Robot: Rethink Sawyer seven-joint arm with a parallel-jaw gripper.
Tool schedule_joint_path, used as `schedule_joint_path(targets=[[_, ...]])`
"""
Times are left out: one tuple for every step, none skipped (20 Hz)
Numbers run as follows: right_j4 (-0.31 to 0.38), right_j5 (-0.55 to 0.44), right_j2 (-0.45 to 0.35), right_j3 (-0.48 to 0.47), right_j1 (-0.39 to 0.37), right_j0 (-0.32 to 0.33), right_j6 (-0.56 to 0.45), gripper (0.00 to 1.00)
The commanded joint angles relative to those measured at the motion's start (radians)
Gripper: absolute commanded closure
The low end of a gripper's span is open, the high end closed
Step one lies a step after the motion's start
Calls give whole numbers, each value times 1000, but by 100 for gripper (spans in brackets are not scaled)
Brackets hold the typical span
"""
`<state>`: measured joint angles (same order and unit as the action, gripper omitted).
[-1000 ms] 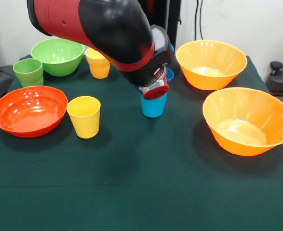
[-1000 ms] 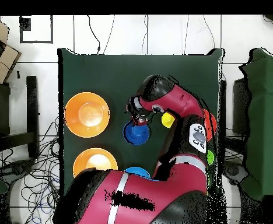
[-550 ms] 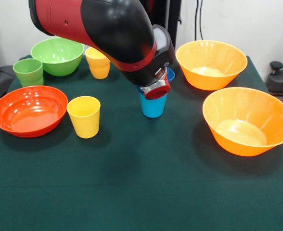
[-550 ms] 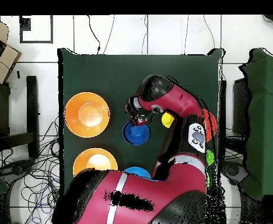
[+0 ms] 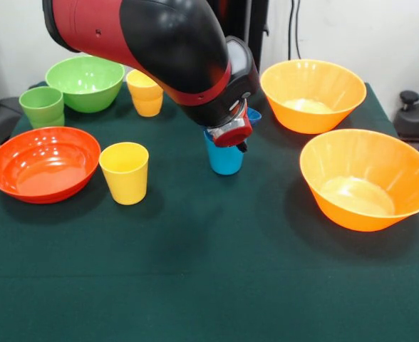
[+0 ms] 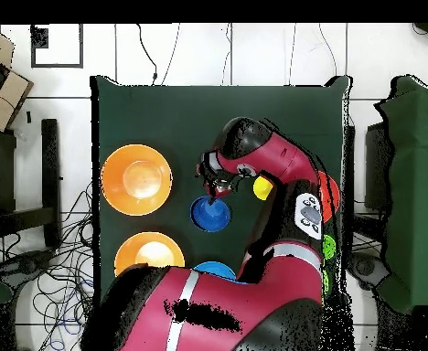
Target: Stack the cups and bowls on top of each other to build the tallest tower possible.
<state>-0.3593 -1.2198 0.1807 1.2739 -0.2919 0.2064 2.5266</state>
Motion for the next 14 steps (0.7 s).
schedule_joint_path(targets=[[-9, 33, -58, 34, 11, -19, 135, 0], [-9, 30, -60, 33, 10, -16, 131, 0], [-10, 27, -59, 33, 9, -17, 133, 0], [-11, 29, -59, 34, 8, -19, 136, 0], [-12, 28, -59, 34, 8, -18, 136, 0], [-12, 27, -60, 34, 9, -18, 136, 0], [-13, 27, -60, 35, 7, -17, 135, 0], [-13, 26, -60, 36, 6, -16, 134, 0], [-12, 21, -59, 34, 5, -14, 134, 0], [-11, 15, -59, 33, 3, -13, 133, 0], [-11, 9, -59, 34, 0, -11, 131, 0], [-10, 6, -58, 36, -4, -10, 129, 0], [-10, -1, -58, 35, -7, -8, 128, 0], [-10, -5, -58, 36, -10, -7, 126, 0]])
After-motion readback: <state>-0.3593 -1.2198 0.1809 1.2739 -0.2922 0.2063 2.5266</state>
